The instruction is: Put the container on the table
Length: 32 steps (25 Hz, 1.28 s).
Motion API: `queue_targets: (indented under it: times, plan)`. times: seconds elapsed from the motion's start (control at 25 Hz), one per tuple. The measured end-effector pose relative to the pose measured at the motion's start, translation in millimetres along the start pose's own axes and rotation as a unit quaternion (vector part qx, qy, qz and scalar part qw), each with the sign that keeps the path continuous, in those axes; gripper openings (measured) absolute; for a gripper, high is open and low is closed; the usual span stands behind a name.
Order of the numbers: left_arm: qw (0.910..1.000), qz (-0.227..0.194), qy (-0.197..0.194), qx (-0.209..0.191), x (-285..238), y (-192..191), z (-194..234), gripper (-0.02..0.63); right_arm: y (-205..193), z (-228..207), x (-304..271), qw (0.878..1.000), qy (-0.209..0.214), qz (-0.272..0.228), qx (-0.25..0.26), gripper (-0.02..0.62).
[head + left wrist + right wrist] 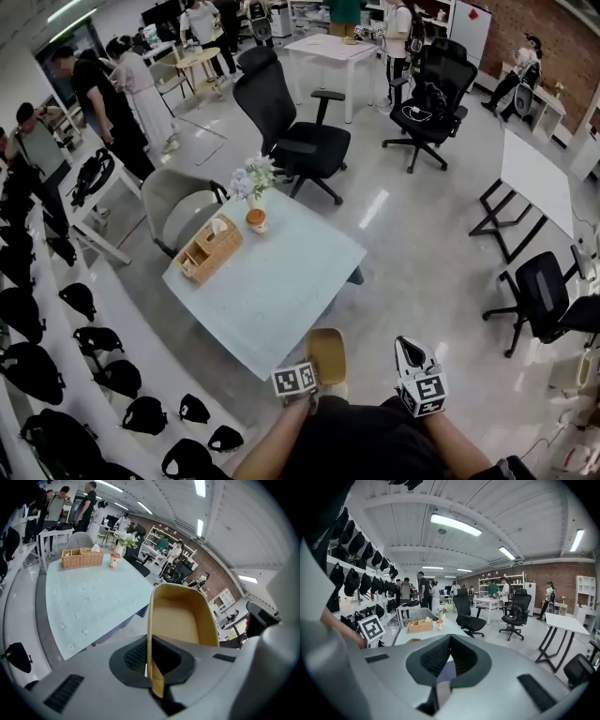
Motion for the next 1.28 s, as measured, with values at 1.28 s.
queue_targets:
  times: [1.28]
  plan:
    - [0.9687, -0.093, 0.163, 0.163, -55, 136, 56, 0.009, 71, -38, -308, 0.962, 0.271, -0.003, 0.024, -0.002]
Point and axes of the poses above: the fingertips, and each gripper's own axes: x backward along the fingers, z to its left, y out of its top, the point moved 3 cm from there along x, backward along the fingers, and after that the axes turned 6 degrees about -z, right-handed, at the moved point
